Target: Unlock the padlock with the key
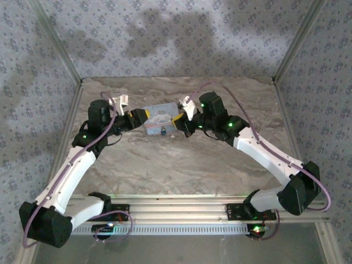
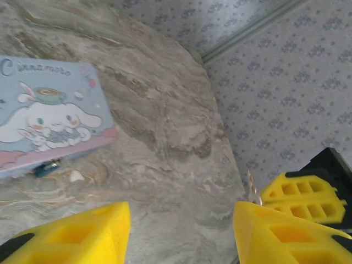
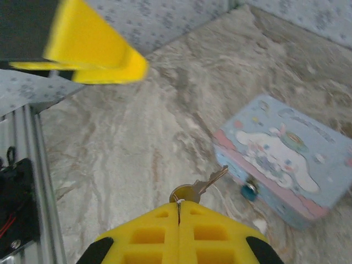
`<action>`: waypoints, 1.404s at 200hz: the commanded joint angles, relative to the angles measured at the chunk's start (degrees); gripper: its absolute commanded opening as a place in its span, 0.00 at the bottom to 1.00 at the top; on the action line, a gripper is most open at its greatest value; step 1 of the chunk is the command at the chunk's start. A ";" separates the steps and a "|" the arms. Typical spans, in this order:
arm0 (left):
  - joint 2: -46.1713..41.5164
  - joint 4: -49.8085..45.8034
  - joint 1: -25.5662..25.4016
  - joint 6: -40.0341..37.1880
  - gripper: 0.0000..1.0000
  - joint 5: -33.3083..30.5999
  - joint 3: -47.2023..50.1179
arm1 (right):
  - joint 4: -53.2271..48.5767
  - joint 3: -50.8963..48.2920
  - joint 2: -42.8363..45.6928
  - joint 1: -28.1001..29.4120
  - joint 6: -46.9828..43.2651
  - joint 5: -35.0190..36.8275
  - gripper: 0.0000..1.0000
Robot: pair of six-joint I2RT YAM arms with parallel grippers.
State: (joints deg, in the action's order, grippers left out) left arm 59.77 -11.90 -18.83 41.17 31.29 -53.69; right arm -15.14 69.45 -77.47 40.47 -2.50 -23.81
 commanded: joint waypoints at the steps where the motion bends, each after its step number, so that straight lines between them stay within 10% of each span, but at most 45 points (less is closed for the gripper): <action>1: -0.86 -1.25 -2.99 -0.32 0.51 -2.22 -3.44 | 4.38 -2.69 1.98 2.77 -5.24 -0.64 0.00; 80: -7.86 -0.37 -7.13 -10.57 0.49 -4.07 0.03 | 11.05 -2.54 2.96 4.84 -2.73 -0.79 0.00; 167: 1.57 -14.39 -7.45 2.34 0.45 -1.14 -12.25 | 1.34 2.45 0.91 17.93 -23.50 28.26 0.00; 281: 1.91 -13.88 -8.85 2.30 0.44 -0.09 -10.91 | 1.23 1.38 1.05 19.62 -27.16 30.17 0.00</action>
State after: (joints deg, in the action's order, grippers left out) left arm 61.63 -26.63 -27.14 43.20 29.39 -63.70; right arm -12.71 70.65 -76.82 59.59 -28.36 5.41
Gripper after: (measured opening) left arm 0.445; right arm 0.043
